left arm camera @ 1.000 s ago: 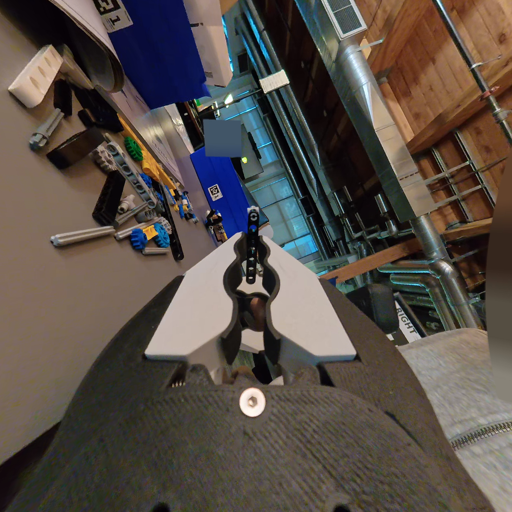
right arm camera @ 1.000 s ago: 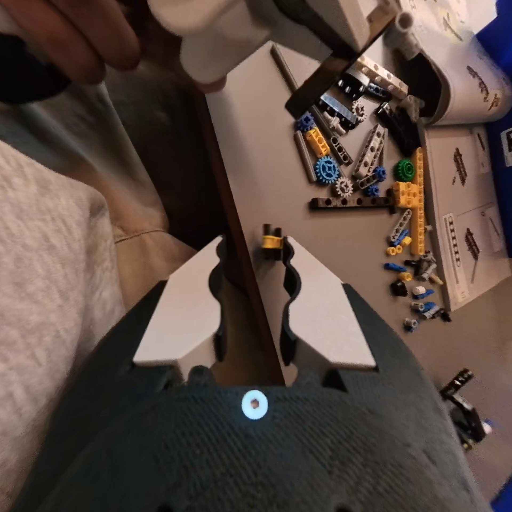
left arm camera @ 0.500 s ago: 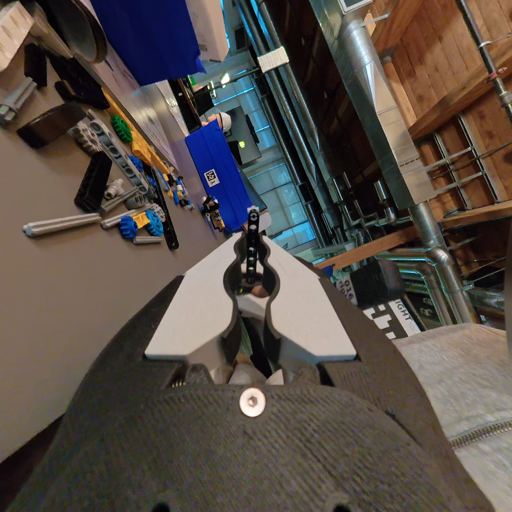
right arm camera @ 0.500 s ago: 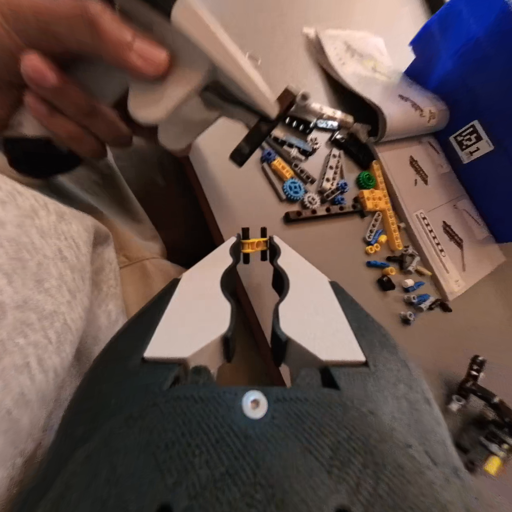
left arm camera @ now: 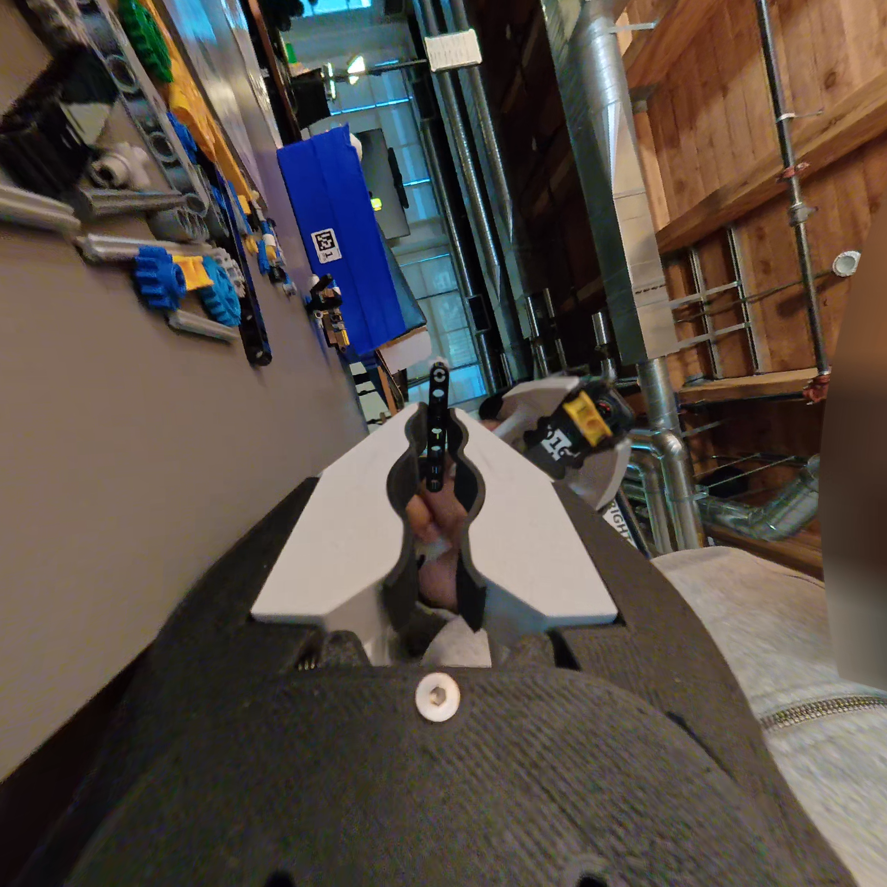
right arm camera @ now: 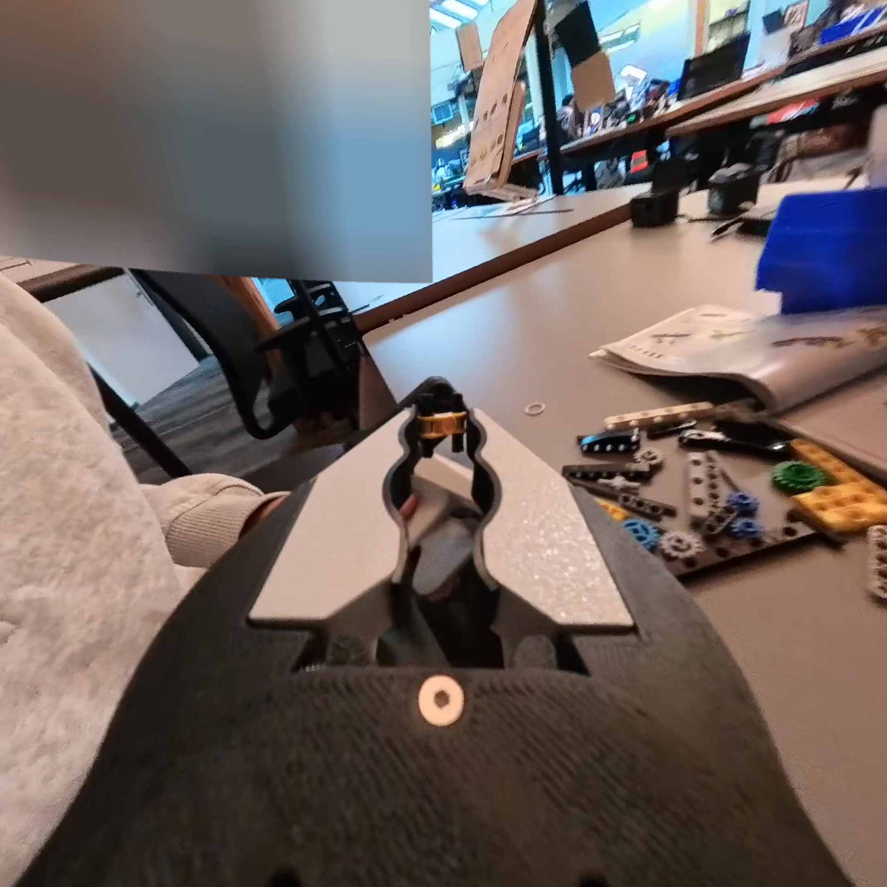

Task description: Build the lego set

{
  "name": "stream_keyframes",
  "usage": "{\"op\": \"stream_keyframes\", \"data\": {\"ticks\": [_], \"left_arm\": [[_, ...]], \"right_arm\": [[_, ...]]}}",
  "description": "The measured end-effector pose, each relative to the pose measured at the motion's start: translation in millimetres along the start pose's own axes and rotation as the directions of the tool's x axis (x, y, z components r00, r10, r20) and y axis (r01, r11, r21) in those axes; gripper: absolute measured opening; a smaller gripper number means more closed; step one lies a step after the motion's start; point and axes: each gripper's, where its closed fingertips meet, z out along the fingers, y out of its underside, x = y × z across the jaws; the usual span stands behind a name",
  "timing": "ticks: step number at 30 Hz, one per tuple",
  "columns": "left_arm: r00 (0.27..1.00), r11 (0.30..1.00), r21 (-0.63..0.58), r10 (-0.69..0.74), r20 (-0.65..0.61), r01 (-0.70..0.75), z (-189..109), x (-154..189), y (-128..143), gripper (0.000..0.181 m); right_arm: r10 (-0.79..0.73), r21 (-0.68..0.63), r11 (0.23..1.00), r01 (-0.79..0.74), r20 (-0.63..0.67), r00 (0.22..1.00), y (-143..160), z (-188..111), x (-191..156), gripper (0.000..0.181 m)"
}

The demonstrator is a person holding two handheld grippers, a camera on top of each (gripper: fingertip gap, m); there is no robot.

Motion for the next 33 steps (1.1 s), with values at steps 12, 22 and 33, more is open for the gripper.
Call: {"op": "stream_keyframes", "data": {"ticks": [12,22,33], "left_arm": [[0.999,0.998,0.057,-0.031,-0.040,0.033,-8,7,-13,0.005],[1.000,0.997,0.072,0.010,0.013,-0.011,-10,2,-15,0.005],[0.996,0.998,0.033,0.056,0.065,-0.058,-7,-3,-8,0.006]], "right_arm": [[0.081,-0.087,0.992,-0.089,-0.090,0.993,21,-1,16,0.007],[0.115,-0.154,0.979,-0.132,-0.117,0.987,24,-4,25,0.006],[0.345,0.112,0.935,-0.337,-0.066,0.936,-10,-19,40,0.006]]}}
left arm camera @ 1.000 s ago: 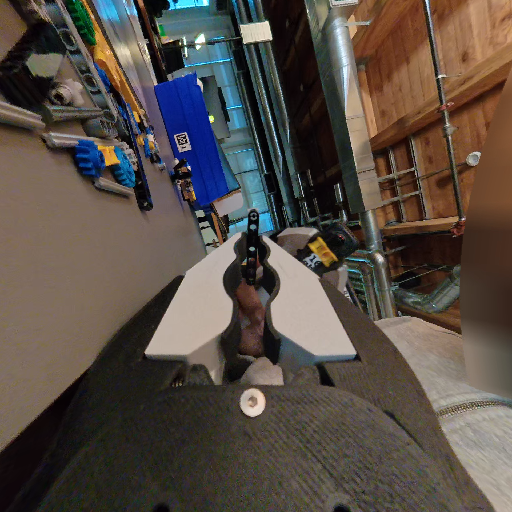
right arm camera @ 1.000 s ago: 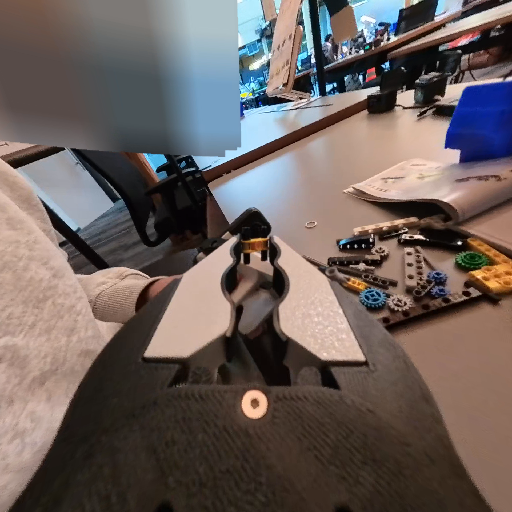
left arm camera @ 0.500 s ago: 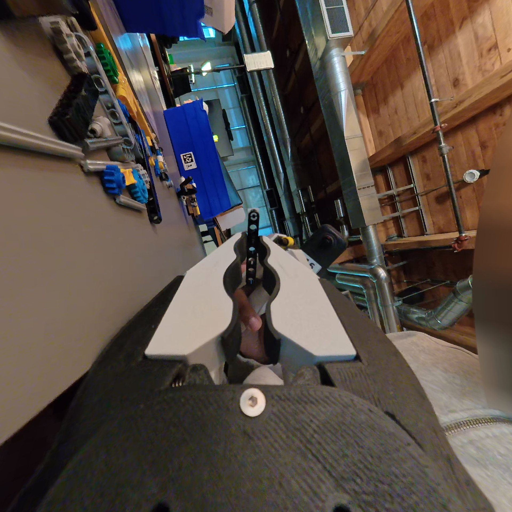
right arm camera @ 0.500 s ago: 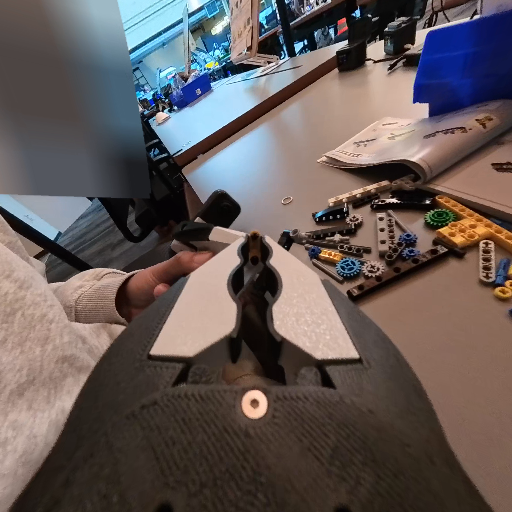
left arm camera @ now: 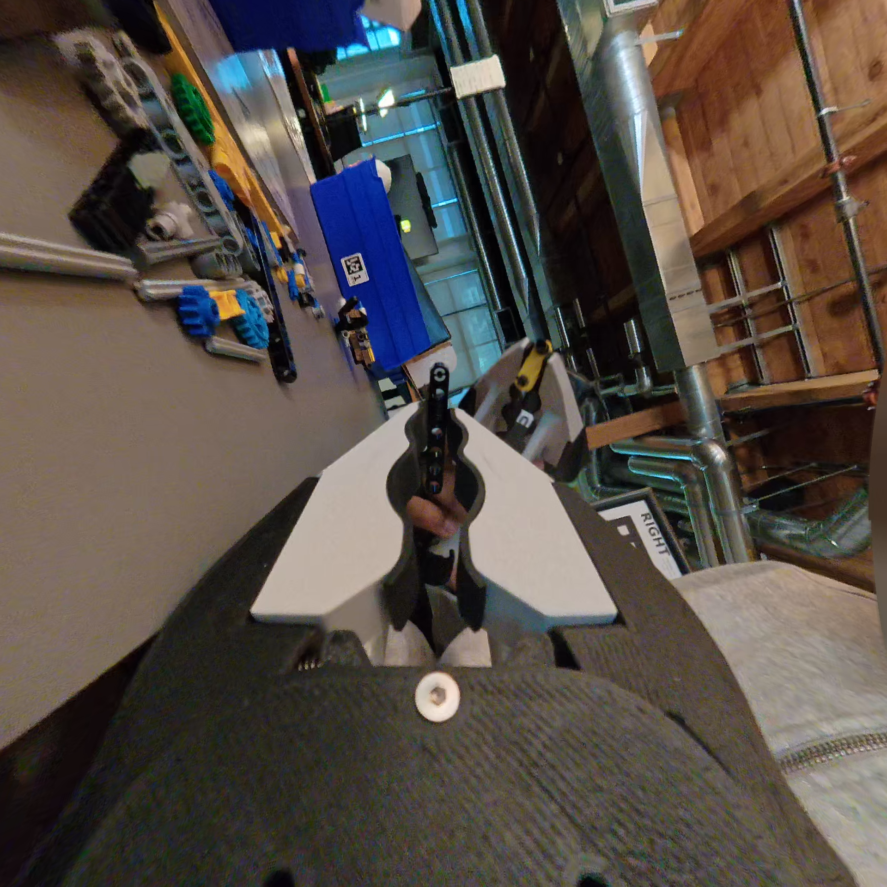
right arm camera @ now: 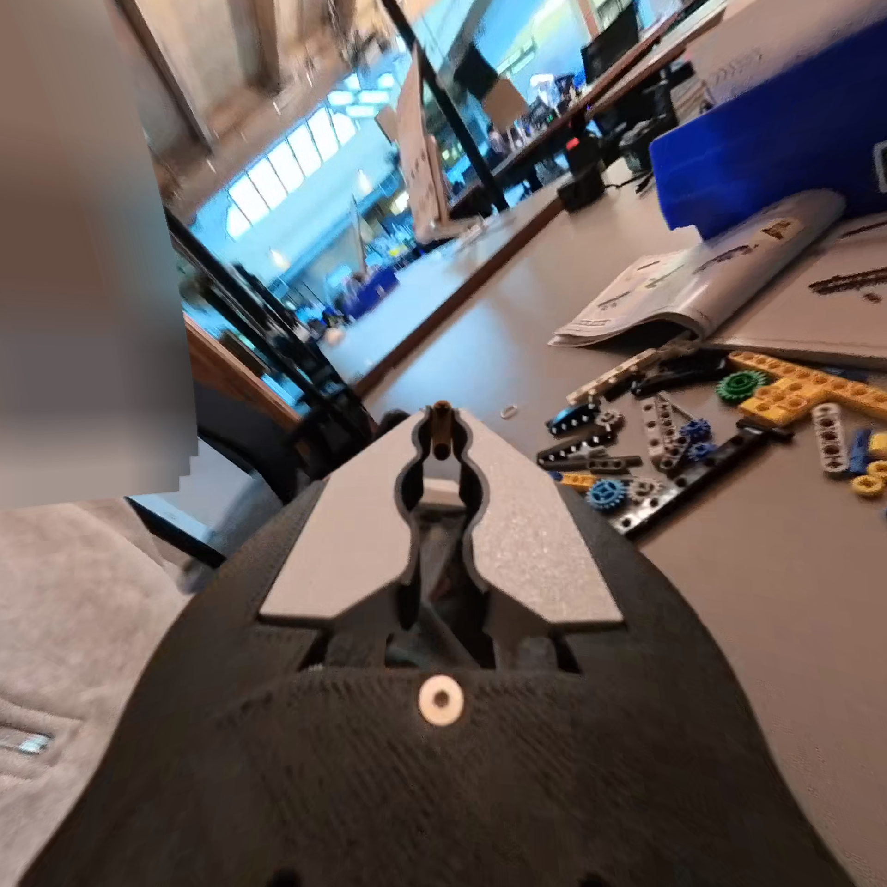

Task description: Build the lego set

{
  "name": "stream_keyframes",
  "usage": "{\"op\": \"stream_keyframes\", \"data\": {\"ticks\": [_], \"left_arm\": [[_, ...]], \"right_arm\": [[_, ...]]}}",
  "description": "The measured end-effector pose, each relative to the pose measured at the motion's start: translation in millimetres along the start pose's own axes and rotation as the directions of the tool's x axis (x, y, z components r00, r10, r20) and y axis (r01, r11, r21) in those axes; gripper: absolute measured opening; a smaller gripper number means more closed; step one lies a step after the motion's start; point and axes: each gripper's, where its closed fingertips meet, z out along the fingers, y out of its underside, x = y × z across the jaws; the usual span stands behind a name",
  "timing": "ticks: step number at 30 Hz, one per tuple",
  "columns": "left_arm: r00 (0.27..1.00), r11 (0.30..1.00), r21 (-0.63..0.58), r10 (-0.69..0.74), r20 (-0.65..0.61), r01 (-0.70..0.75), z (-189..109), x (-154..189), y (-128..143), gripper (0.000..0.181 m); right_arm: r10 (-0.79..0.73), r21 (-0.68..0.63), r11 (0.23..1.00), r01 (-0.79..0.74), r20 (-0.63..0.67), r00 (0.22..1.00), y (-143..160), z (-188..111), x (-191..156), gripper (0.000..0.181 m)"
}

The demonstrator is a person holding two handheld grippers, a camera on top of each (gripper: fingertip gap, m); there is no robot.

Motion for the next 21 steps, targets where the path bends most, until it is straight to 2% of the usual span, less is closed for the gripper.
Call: {"op": "stream_keyframes", "data": {"ticks": [3,8,21], "left_arm": [[1.000,1.000,-0.025,-0.004,-0.007,0.004,4,1,7,0.005],[1.000,1.000,-0.004,-0.013,-0.017,0.013,2,4,4,0.005],[0.999,0.999,0.015,-0.035,-0.017,0.036,-2,4,-1,0.006]], "right_arm": [[0.089,0.014,0.996,-0.089,0.037,0.995,9,5,-2,0.006],[-0.024,-0.064,0.998,0.023,-0.017,1.000,29,12,-4,0.005],[-0.116,-0.109,0.987,0.114,-0.008,0.993,36,11,-9,0.006]]}}
